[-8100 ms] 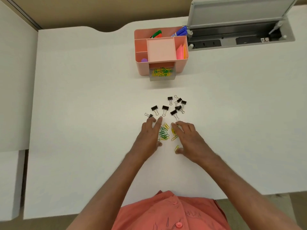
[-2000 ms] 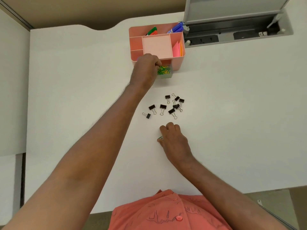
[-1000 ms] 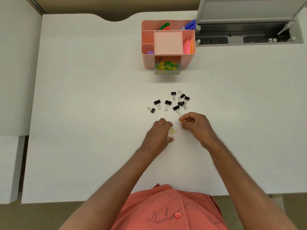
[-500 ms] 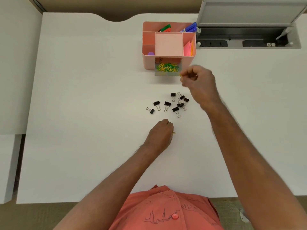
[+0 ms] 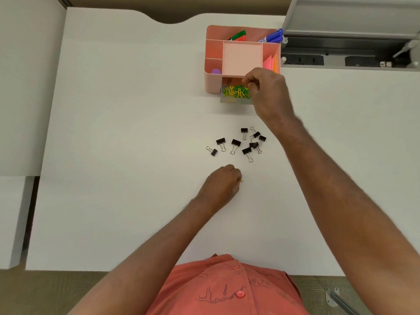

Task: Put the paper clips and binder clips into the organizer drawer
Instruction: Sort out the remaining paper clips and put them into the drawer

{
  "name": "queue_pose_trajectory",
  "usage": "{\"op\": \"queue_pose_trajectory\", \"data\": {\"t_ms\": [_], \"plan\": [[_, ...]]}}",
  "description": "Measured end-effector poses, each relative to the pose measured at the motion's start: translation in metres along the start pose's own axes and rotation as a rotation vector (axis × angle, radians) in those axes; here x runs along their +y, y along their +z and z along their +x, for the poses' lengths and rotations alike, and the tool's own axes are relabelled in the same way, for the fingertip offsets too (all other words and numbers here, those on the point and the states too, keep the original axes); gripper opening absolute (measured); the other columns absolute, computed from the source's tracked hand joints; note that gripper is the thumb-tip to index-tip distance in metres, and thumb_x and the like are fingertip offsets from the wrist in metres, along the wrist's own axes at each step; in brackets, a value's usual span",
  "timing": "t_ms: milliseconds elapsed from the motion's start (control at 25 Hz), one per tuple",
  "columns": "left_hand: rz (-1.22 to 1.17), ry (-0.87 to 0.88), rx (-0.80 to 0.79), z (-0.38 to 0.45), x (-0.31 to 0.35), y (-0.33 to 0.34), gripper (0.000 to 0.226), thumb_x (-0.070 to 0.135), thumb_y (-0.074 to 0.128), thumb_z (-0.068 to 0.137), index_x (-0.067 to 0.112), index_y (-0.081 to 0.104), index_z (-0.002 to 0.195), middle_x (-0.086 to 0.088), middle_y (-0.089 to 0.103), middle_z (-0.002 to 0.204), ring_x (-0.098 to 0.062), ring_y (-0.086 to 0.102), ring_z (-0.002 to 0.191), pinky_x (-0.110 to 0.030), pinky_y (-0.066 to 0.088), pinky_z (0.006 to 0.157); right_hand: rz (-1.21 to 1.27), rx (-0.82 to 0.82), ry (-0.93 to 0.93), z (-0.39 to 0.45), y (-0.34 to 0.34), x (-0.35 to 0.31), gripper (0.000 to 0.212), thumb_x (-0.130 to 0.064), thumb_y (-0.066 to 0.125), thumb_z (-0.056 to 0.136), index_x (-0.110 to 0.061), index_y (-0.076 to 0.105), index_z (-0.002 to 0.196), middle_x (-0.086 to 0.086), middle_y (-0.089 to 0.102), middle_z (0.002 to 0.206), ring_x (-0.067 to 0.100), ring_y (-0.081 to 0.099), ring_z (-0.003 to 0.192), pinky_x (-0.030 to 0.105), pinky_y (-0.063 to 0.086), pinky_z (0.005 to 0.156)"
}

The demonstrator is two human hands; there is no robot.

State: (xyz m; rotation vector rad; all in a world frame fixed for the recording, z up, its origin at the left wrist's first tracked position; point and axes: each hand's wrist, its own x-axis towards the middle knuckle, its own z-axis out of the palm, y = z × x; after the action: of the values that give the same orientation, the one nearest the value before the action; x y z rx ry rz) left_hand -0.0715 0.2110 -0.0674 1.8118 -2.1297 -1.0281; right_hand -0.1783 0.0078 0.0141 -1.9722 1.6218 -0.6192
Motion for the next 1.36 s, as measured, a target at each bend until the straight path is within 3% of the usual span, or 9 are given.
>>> {"op": "queue_pose_trajectory", "data": {"t_ms": [120,280,440,640,880,1040,1160,1240,1360], "plan": [[-0.216,-0.109,-0.010,-0.002,-0.003,-0.009,0.011,0.012,0.061,0.093,0.015,0.070,0.099,0.002,0.064,0.096,-0.012,0.058,0.083,-0.025,0.047,0.073,0.159,0.088,0.074,-0.046,-0.001,0.009,0.022,-0.007,0.057,0.093,-0.019,0.073,0.102,-0.004,0.071,0.102,0.008,0.066,0.091,0.023,0.055,0.086],[-0.475,-0.316,0.099,0.002,-0.014,-0.028,0.013,0.011,0.067,0.090,0.021,0.074,0.093,0.008,0.070,0.082,0.002,0.057,0.065,-0.008,0.044,0.063,0.216,0.012,0.211,-0.148,0.024,0.030,0.019,-0.006,0.059,0.093,-0.019,0.069,0.101,-0.004,0.066,0.103,0.007,0.064,0.087,0.027,0.055,0.083],[-0.523,-0.335,0.227,0.019,-0.021,-0.065,0.011,0.011,0.070,0.091,0.021,0.076,0.092,0.015,0.066,0.071,-0.002,0.058,0.060,-0.019,0.053,0.064,-0.045,-0.240,0.062,-0.221,0.049,0.043,0.030,-0.014,0.064,0.092,-0.020,0.063,0.122,-0.006,0.057,0.117,0.013,0.056,0.105,0.029,0.056,0.075],[-0.402,-0.231,0.383,0.068,-0.006,-0.120,0.013,0.015,0.067,0.093,0.023,0.076,0.097,0.015,0.071,0.091,0.006,0.056,0.062,-0.005,0.045,0.062,-0.332,-0.302,-0.020,-0.222,0.062,0.046,0.026,0.002,0.070,0.079,-0.017,0.062,0.095,-0.003,0.054,0.092,0.018,0.053,0.080,0.033,0.046,0.046],[-0.030,-0.151,0.475,0.125,0.014,-0.145,0.020,0.023,0.062,0.096,0.030,0.075,0.110,0.012,0.075,0.110,-0.013,0.067,0.099,-0.031,0.052,0.079,-0.507,-0.359,-0.035,-0.208,0.061,0.032,0.033,-0.009,0.086,0.056,-0.012,0.057,0.072,0.003,0.053,0.071,0.020,0.052,0.059,0.023,0.015,0.042],[0.153,-0.147,0.461,0.141,0.012,-0.138,0.024,0.020,0.058,0.097,0.029,0.076,0.110,0.007,0.076,0.108,-0.022,0.068,0.097,-0.033,0.049,0.073,-0.551,-0.407,-0.031,-0.202,0.065,0.034,0.022,-0.017,0.076,0.073,-0.009,0.061,0.086,0.005,0.057,0.084,0.022,0.056,0.073,0.028,0.026,0.046],[0.188,-0.143,0.458,0.142,0.009,-0.136,0.026,0.018,0.055,0.097,0.029,0.076,0.108,0.004,0.076,0.105,-0.027,0.068,0.095,-0.035,0.050,0.072,-0.527,-0.440,-0.053,-0.203,0.066,0.036,0.022,-0.014,0.075,0.070,-0.011,0.060,0.087,0.003,0.056,0.083,0.021,0.055,0.072,0.028,0.026,0.045],[0.155,-0.121,0.471,0.137,0.007,-0.137,0.024,0.023,0.056,0.098,0.031,0.074,0.111,0.008,0.074,0.112,-0.024,0.067,0.100,-0.035,0.051,0.075,-0.513,-0.453,-0.095,-0.201,0.061,0.036,0.021,-0.012,0.073,0.071,-0.014,0.059,0.086,0.002,0.056,0.081,0.022,0.055,0.069,0.028,0.026,0.046],[0.039,-0.128,0.543,0.127,-0.001,-0.137,0.021,0.029,0.058,0.098,0.034,0.072,0.113,0.013,0.071,0.116,-0.014,0.065,0.103,-0.032,0.051,0.078,-0.292,-0.501,0.042,-0.176,0.036,0.024,0.013,-0.016,0.058,0.082,-0.024,0.052,0.090,-0.005,0.059,0.088,0.021,0.057,0.078,0.032,0.042,0.058]]}}
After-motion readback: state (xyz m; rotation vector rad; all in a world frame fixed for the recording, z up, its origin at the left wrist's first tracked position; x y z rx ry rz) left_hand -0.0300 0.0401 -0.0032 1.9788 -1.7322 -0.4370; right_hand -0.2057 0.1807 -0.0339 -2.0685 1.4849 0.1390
